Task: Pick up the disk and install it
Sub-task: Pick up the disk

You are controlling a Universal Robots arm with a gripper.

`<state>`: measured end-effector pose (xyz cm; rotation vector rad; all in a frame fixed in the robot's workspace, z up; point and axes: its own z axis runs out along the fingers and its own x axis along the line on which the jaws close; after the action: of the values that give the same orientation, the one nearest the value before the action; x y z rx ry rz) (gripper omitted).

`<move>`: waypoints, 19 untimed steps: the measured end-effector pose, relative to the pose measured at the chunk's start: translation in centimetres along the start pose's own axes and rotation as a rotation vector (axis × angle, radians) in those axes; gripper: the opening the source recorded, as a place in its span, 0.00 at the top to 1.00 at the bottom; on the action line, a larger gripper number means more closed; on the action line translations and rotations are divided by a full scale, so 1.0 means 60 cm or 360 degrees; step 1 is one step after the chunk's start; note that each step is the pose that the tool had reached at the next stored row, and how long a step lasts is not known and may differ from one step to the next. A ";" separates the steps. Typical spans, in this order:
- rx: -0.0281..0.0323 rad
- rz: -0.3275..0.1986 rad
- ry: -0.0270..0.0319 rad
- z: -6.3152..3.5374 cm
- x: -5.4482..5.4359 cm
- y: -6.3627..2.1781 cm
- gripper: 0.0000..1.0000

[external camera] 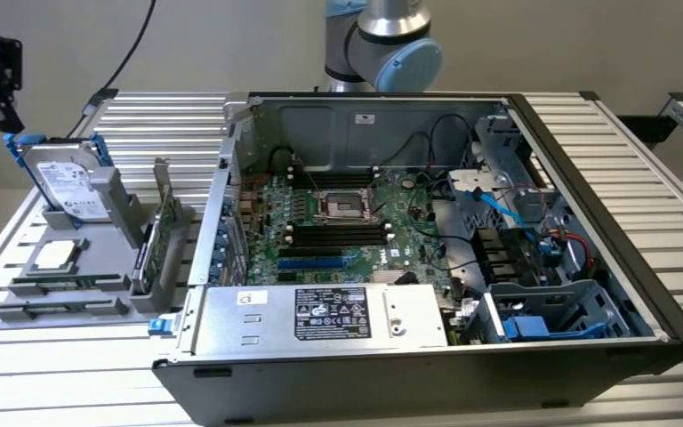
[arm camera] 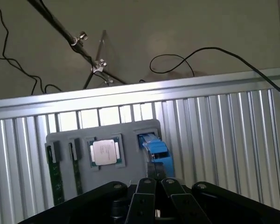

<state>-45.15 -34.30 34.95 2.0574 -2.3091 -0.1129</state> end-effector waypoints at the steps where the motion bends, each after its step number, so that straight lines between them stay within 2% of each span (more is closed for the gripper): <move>1: 0.00029 -0.0011 0.00004 0.001 -0.001 0.000 0.89; 8: 0.00229 -0.0107 0.00061 0.005 -0.003 0.000 0.89; 15: 0.00257 -0.0232 0.00111 0.005 -0.004 0.000 0.89; 19: 0.00311 -0.0296 0.00064 0.005 -0.005 0.000 0.89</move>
<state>-45.15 -34.01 34.64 2.2756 -2.1204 -0.0929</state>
